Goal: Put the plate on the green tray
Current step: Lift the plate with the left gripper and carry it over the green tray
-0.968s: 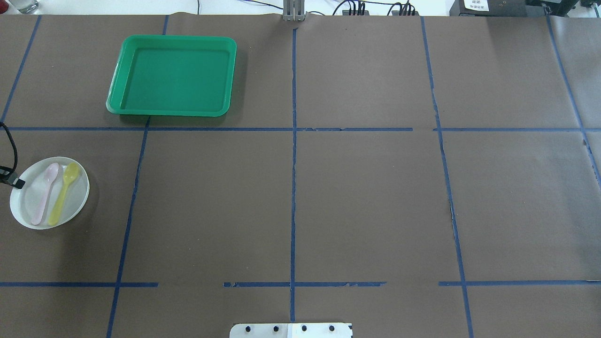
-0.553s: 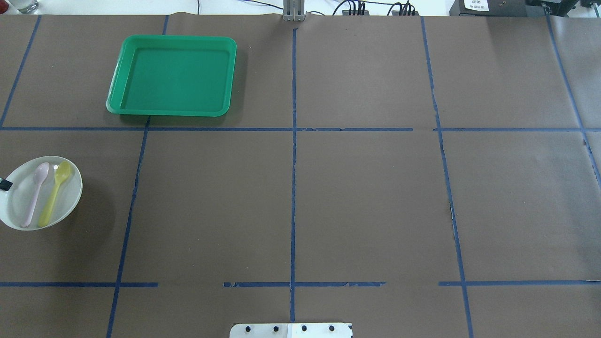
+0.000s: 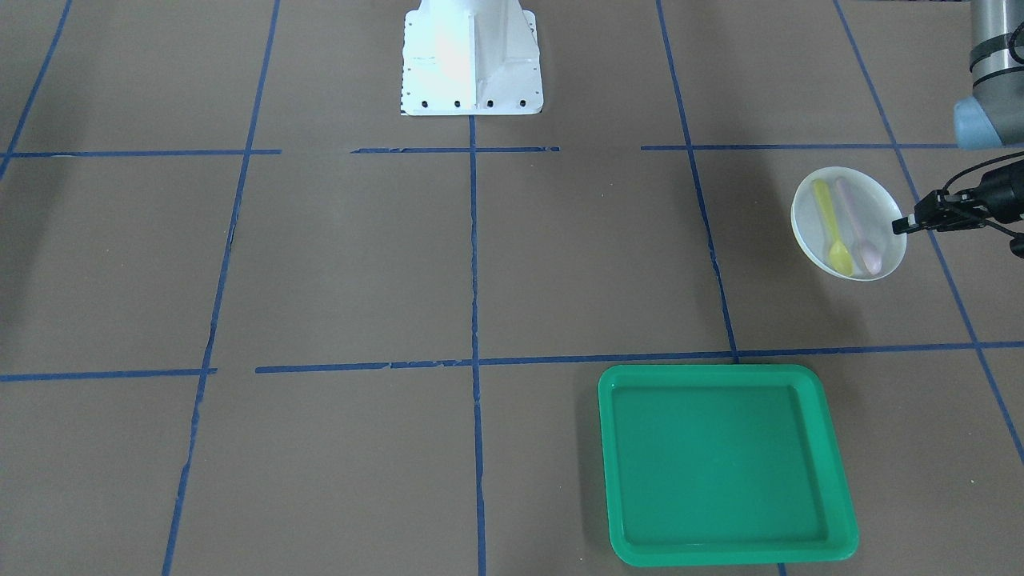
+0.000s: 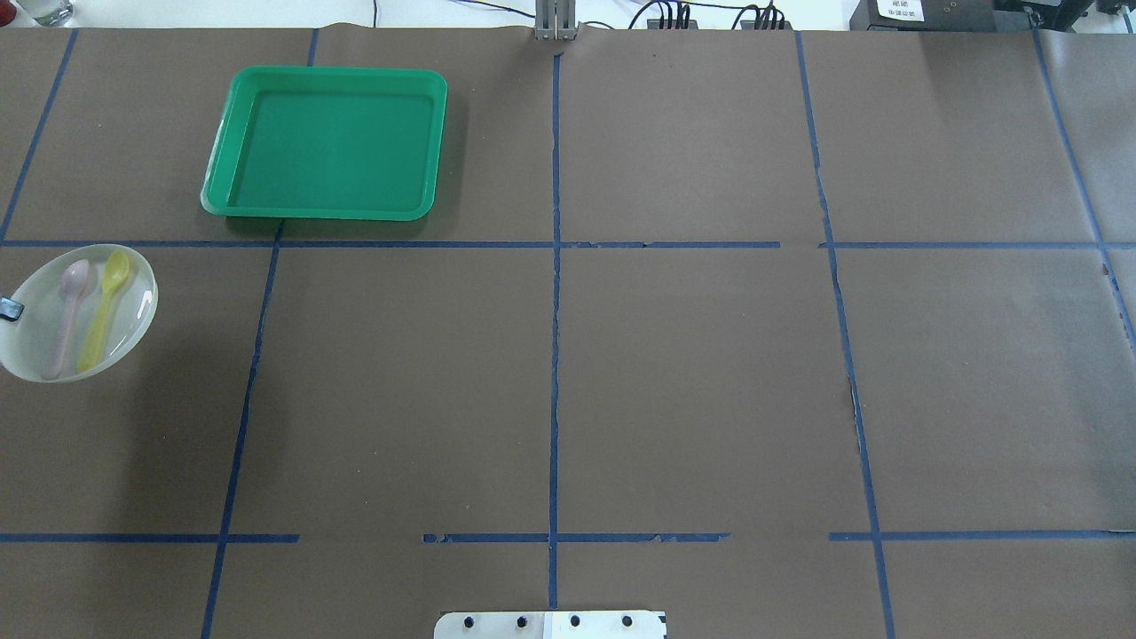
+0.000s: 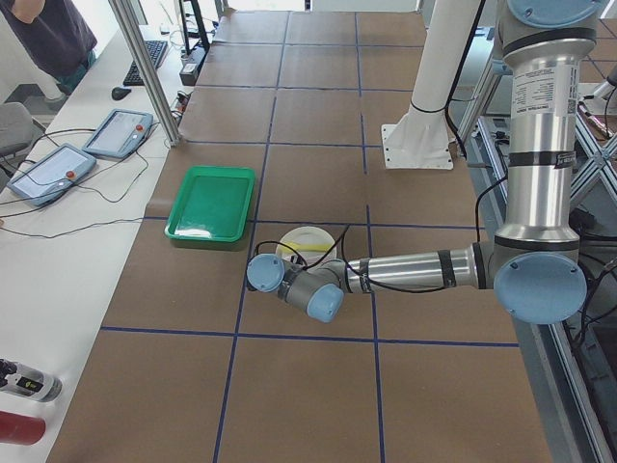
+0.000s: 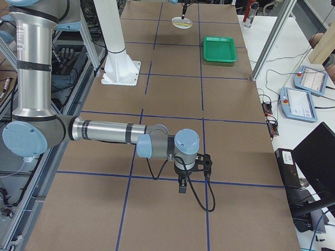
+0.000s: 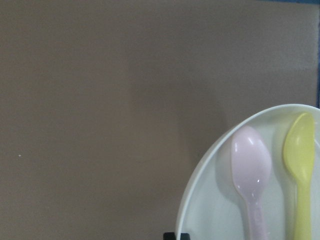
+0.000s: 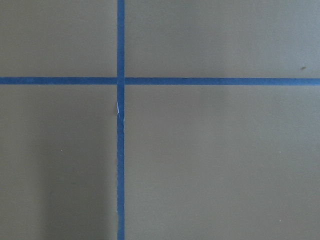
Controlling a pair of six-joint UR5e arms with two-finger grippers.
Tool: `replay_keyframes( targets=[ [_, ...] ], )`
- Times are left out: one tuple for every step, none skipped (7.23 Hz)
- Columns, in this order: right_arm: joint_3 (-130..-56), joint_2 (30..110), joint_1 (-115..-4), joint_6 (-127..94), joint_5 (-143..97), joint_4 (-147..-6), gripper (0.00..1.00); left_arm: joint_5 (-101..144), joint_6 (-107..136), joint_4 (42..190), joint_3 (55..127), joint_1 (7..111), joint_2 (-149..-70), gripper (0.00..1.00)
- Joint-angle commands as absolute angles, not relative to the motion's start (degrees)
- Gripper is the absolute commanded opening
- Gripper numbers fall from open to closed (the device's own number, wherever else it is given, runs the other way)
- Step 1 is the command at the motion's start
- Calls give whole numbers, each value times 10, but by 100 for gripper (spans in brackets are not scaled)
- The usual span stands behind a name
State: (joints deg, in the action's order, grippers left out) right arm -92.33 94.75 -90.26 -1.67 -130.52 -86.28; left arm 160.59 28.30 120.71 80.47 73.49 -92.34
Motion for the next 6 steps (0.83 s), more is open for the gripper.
replay_keyframes(
  targets=[
    [-924,947,-903,-17,-1305,-863,100,1581,364,1208,778,734,-999,0],
    [-924,947,-903,-17,-1305,-862,100,1565,403,1210,742,730,-1050,0],
    [-924,947,-903,-17,-1305,-863,100,1544,429,1215,713,714,-1088,0],
    [-924,947,-903,-17,-1305,-863,100,1523,477,1217,692,698,-1128,0],
    [-924,947,-903,-17,-1305,-863,100,1503,516,1253,675,683,-1144,0],
    [-924,947,-903,-17,-1305,-863,100,1486,581,1318,646,668,-1157,0]
  ],
)
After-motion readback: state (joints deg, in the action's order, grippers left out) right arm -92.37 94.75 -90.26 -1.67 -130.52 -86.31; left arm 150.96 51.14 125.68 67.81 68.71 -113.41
